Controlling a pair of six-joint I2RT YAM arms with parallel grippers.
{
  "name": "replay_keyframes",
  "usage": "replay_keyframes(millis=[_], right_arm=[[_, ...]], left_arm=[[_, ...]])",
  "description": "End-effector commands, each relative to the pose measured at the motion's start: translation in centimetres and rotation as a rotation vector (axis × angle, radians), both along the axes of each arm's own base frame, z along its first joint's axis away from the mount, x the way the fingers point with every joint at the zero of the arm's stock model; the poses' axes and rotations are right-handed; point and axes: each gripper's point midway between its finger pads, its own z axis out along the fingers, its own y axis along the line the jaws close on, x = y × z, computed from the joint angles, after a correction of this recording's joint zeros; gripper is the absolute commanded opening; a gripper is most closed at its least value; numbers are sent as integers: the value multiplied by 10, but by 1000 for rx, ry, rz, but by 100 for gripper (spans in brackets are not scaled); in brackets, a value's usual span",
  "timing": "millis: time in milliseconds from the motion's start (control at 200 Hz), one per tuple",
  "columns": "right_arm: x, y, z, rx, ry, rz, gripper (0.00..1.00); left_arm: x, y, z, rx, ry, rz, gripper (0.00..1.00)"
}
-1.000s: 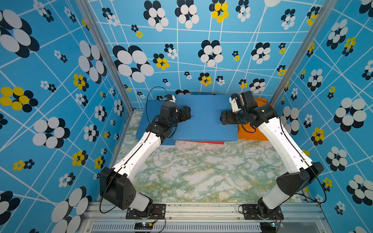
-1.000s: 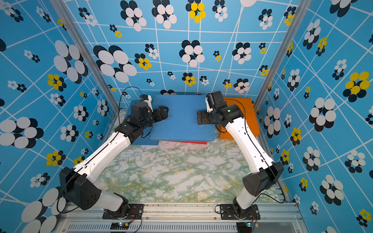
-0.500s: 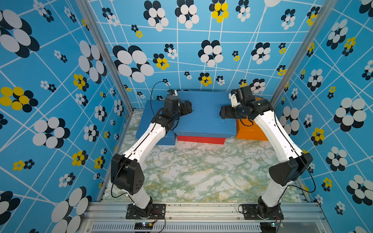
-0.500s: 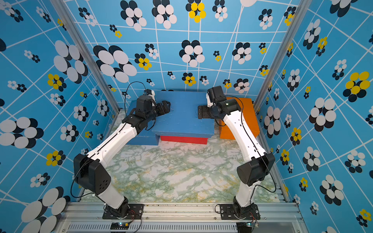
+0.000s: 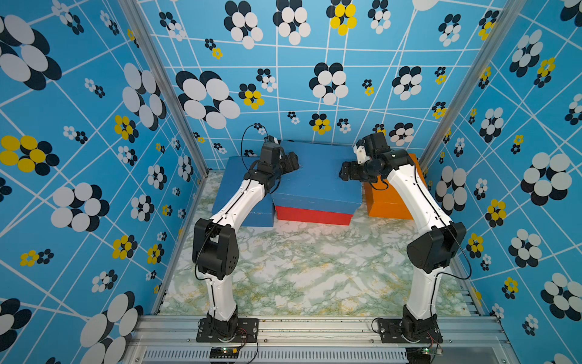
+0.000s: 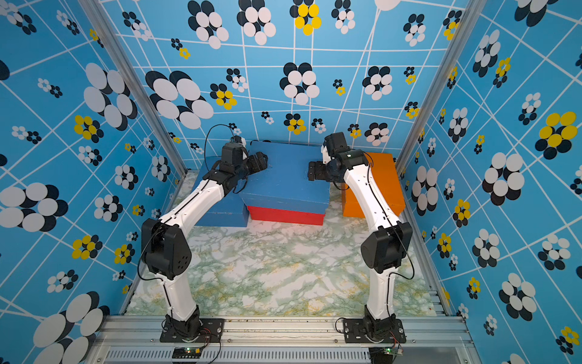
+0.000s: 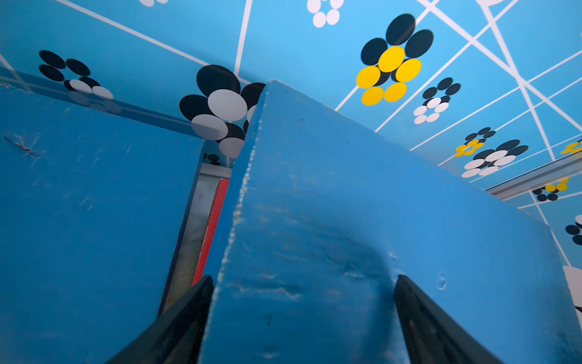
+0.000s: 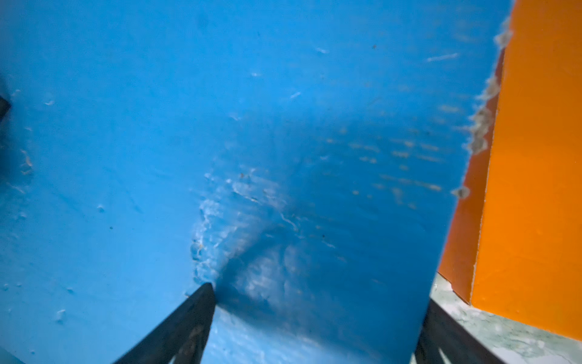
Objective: Stack the shoeboxes
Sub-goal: Place the shoebox at the shoebox.
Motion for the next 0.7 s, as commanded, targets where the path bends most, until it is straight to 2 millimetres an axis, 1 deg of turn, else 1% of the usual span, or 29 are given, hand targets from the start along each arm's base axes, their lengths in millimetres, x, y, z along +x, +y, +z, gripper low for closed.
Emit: replay_keyframes(millis=[0, 85, 185, 335, 410, 505, 695], right_arm=[[5, 66, 38, 239, -101, 208, 94], [9, 63, 33, 241, -92, 201, 94], [10, 62, 28, 236, -82, 202, 94], [14, 60, 24, 229, -85, 201, 99], [19, 58, 24, 233, -90, 190, 99], [24, 54, 21, 241, -83, 179, 99], [28, 55, 21, 258, -85, 183, 99]], left_arm=[[-19, -78, 29, -117, -55, -275, 90], [-13, -79, 24, -120, -39, -276, 90], [-11, -80, 18, -117, -32, -274, 90], [-4, -73, 12, -110, -18, -258, 97], [-5, -71, 13, -108, -21, -253, 100], [-8, -71, 13, -109, -23, -253, 99], [-10, -67, 10, -102, -21, -238, 99]])
